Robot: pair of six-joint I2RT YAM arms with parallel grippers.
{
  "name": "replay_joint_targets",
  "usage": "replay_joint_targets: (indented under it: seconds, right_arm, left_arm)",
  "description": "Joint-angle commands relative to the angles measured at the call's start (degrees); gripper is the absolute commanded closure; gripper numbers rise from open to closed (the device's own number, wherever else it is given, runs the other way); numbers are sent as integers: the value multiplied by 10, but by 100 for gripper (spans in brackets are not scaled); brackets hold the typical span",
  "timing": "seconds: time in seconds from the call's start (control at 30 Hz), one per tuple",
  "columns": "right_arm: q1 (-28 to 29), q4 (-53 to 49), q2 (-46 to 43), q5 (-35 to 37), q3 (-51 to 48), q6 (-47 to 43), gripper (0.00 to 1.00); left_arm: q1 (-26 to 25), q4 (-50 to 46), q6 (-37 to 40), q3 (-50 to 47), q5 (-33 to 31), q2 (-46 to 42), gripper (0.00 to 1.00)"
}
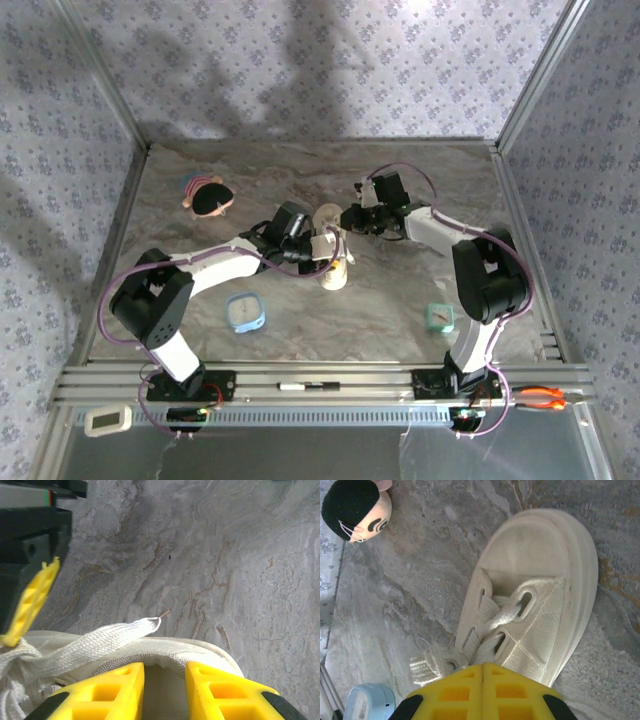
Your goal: Tie the shoes
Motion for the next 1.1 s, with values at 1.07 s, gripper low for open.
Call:
replay_joint_targets:
  seconds: [1.07]
  right_arm:
    - [2,-55,31,3,75,-53,100]
  left_arm:
    - [133,87,-140,-25,80,-28,48]
